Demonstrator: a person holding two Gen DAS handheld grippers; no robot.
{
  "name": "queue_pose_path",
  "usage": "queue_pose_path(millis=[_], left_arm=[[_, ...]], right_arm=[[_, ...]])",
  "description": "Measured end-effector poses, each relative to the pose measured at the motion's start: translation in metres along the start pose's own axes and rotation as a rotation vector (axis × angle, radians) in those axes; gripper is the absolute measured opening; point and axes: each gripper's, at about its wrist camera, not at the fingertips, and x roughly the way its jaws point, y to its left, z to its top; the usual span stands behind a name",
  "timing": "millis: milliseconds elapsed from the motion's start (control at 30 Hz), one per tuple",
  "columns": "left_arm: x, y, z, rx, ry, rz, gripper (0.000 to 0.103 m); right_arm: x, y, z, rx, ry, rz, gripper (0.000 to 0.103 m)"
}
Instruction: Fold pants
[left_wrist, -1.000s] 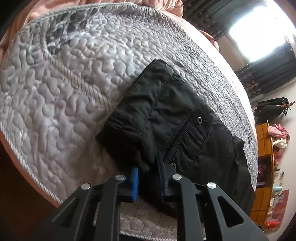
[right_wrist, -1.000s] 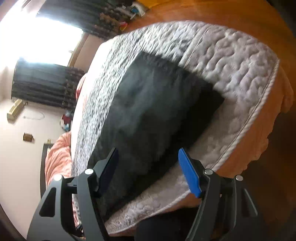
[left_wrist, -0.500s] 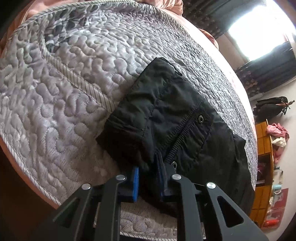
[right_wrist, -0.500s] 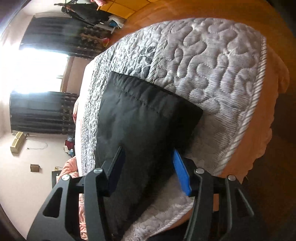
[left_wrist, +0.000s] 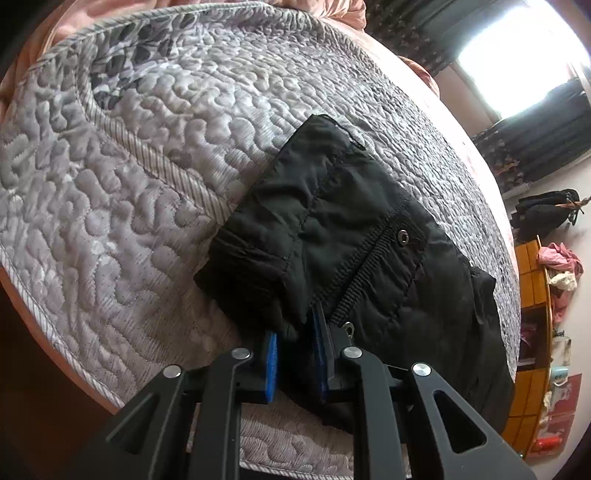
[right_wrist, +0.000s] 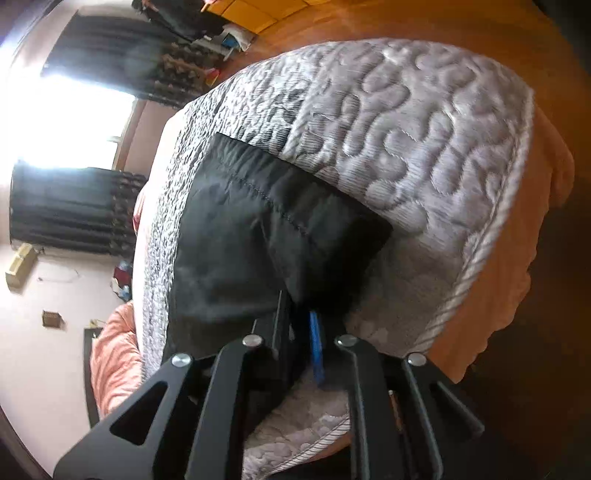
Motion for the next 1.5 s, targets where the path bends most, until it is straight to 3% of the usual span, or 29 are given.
queue_pose_path(millis=[33, 67, 133, 167, 200, 267, 333, 400, 500, 633, 667, 733, 767, 900, 1133, 1500], left_arm=[[-0.004, -0.001, -0.001, 0.001, -0.003, -0.001, 0.019], [-0.009, -0.002, -0.003, 0.004, -0.011, 0.010, 0.021], [-0.027, -0.002, -0.009, 0.004, -0.047, 0.053, 0.025], [-0.037, -0.004, -0.013, 0.006, -0.072, 0.066, 0.039], [-0.052, -0.008, -0.020, 0.016, -0.118, 0.083, 0.062], [-0.069, -0.019, -0.031, 0.065, -0.184, 0.100, 0.077], [-0.075, -0.040, -0.041, 0.169, -0.217, 0.094, 0.080], [-0.070, -0.057, -0.046, 0.249, -0.215, 0.076, 0.090], [-0.048, -0.076, -0.050, 0.316, -0.176, 0.066, 0.092], [-0.010, -0.072, -0.047, 0.296, -0.098, 0.106, 0.092], [-0.004, -0.068, -0.046, 0.275, -0.084, 0.109, 0.092], [0.002, -0.060, -0.046, 0.239, -0.075, 0.113, 0.092], [0.004, -0.057, -0.047, 0.232, -0.077, 0.110, 0.092], [0.016, -0.048, -0.056, 0.214, -0.071, 0.105, 0.093], [0.017, -0.038, -0.066, 0.167, -0.103, 0.097, 0.093], [0.027, -0.048, -0.066, 0.199, -0.079, 0.124, 0.093]], right_arm=[[-0.003, 0.002, 0.001, -0.012, -0.004, -0.007, 0.040], [-0.008, 0.004, 0.002, -0.020, -0.016, -0.008, 0.046], [-0.026, 0.008, 0.005, -0.032, -0.066, -0.029, 0.048], [-0.037, 0.008, 0.005, -0.039, -0.092, -0.050, 0.048], [-0.043, 0.008, 0.003, -0.047, -0.110, -0.058, 0.048], [-0.058, 0.023, 0.000, -0.123, -0.140, -0.051, 0.048], [-0.053, 0.041, -0.007, -0.188, -0.099, -0.007, 0.048], [-0.038, 0.051, -0.010, -0.221, -0.050, 0.004, 0.048], [-0.006, 0.044, -0.003, -0.194, -0.006, -0.019, 0.048], [0.014, 0.023, 0.013, -0.129, 0.048, -0.061, 0.033], [0.008, 0.023, 0.017, -0.134, 0.040, -0.063, 0.034], [-0.021, 0.021, 0.025, -0.125, -0.035, -0.018, 0.060], [-0.033, 0.019, 0.028, -0.117, -0.068, -0.004, 0.064], [-0.061, -0.009, 0.040, -0.042, -0.103, 0.056, 0.064], [-0.031, -0.056, 0.029, 0.067, -0.033, 0.191, 0.064], [0.004, -0.063, 0.028, 0.135, -0.020, 0.344, 0.067]])
